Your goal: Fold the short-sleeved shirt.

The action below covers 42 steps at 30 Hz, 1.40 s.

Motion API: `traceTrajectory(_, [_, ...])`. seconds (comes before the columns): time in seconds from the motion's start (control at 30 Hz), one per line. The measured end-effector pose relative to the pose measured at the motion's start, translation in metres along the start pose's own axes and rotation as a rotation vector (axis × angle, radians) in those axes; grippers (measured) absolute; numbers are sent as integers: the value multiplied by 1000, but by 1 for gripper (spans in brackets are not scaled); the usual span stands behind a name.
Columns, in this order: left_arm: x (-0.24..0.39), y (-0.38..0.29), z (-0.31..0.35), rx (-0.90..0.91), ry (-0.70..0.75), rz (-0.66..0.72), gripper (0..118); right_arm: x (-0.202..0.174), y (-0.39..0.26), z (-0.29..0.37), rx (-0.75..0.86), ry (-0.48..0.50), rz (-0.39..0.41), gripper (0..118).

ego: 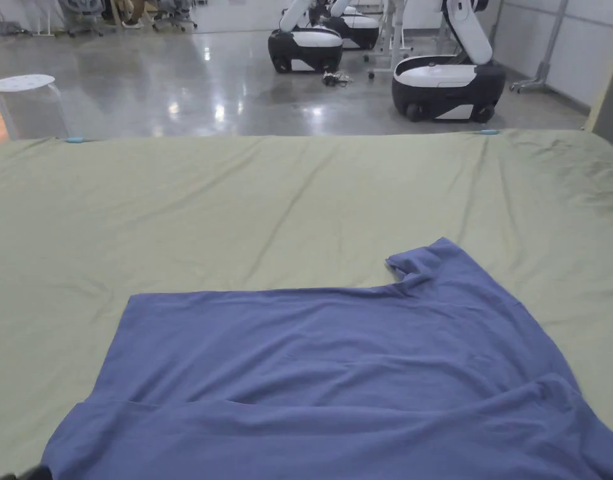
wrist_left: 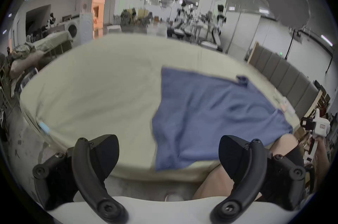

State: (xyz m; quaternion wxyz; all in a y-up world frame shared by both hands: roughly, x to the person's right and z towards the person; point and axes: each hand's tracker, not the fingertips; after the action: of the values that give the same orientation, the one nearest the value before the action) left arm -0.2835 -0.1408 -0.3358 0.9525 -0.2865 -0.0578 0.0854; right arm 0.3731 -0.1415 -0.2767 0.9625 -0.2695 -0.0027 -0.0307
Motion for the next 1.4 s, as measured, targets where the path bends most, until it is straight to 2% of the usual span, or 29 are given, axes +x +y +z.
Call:
traceTrajectory(0.03, [8, 15, 8, 55, -5, -14, 106, -2, 12, 1, 37, 8, -16, 104])
traceTrajectory(0.07, [17, 30, 12, 98, 1, -34, 95, -4, 24, 2, 74, 16, -26, 84])
traceTrajectory(0.1, [27, 45, 15, 135, 7, -62, 67, -11, 39, 0, 117, 1, -23, 50])
traceTrajectory(0.13, [36, 60, 12, 155, 11, -93, 11, -19, 52, -4, 148, -26, -8, 14])
traceTrajectory(0.17, [47, 75, 3, 171, 38, -142, 0, -26, 66, -10, 178, -62, 9, 8])
traceTrajectory(0.2, [57, 87, -9, 198, 76, -190, 0, -31, 79, -18, 206, -71, 8, 7])
traceTrajectory(0.23, [59, 98, -24, 231, 54, -226, 0, -32, 91, -25, 235, -37, -2, 0])
traceTrajectory(0.27, [62, 110, -45, 202, 38, -257, 0, -37, 102, -36, 253, 34, 1, 0])
traceTrajectory(0.4, [55, 152, -148, 72, -18, -168, 0, -52, 135, -79, 232, 51, 25, 0])
traceTrajectory(0.53, [39, 166, -261, -154, 31, -113, 2, -71, 143, -108, 194, 113, 71, 0])
traceTrajectory(0.57, [33, 165, -287, -215, 38, -116, 12, -74, 142, -114, 178, 123, 76, 0])
traceTrajectory(0.6, [32, 160, -309, -290, 56, -105, 35, -76, 141, -120, 157, 132, 80, 0])
traceTrajectory(0.63, [29, 156, -326, -333, 83, -80, 75, -78, 139, -124, 139, 138, 82, 0])
traceTrajectory(0.67, [26, 149, -342, -385, 78, -69, 97, -78, 138, -129, 123, 149, 83, 0])
traceTrajectory(0.7, [24, 142, -351, -398, 83, -53, 106, -78, 136, -132, 111, 159, 90, 0])
traceTrajectory(0.77, [20, 134, -362, -415, 109, -16, 103, -77, 134, -136, 88, 161, 108, 0])
traceTrajectory(0.87, [28, 128, -354, -378, 147, -28, 83, -73, 132, -142, 80, 142, 127, 0])
traceTrajectory(0.9, [33, 129, -349, -368, 155, -52, 67, -72, 133, -146, 76, 137, 126, 0])
traceTrajectory(0.97, [40, 131, -338, -331, 138, -76, 0, -68, 137, -153, 62, 131, 106, 0])
traceTrajectory(1.0, [42, 136, -332, -320, 51, -38, 0, -66, 139, -159, 54, 138, 94, 0])
traceTrajectory(1.07, [46, 139, -320, -305, 67, -31, 0, -61, 144, -173, 46, 138, 100, 0])
traceTrajectory(1.13, [50, 145, -308, -275, 48, -71, 0, -57, 154, -200, -2, 54, 141, 2])
traceTrajectory(1.17, [53, 147, -301, -247, 54, -105, 0, -52, 160, -219, -39, 31, 141, 15])
traceTrajectory(1.2, [56, 149, -295, -232, 41, -129, 0, -45, 165, -239, -89, 19, 109, 45])
traceTrajectory(1.23, [56, 150, -290, -230, 36, -127, 0, -38, 170, -259, -154, 20, 88, 97])
traceTrajectory(1.27, [54, 152, -286, -227, 26, -124, 0, -31, 174, -284, -227, 5, 62, 113])
traceTrajectory(1.33, [56, 153, -281, -221, 20, -131, 0, -16, 174, -324, -335, -27, -26, 115])
traceTrajectory(1.37, [55, 153, -283, -223, 21, -148, 0, -11, 173, -340, -360, 3, -34, 113])
traceTrajectory(1.4, [53, 152, -283, -221, 24, -161, 0, -7, 169, -357, -379, -11, -27, 108])
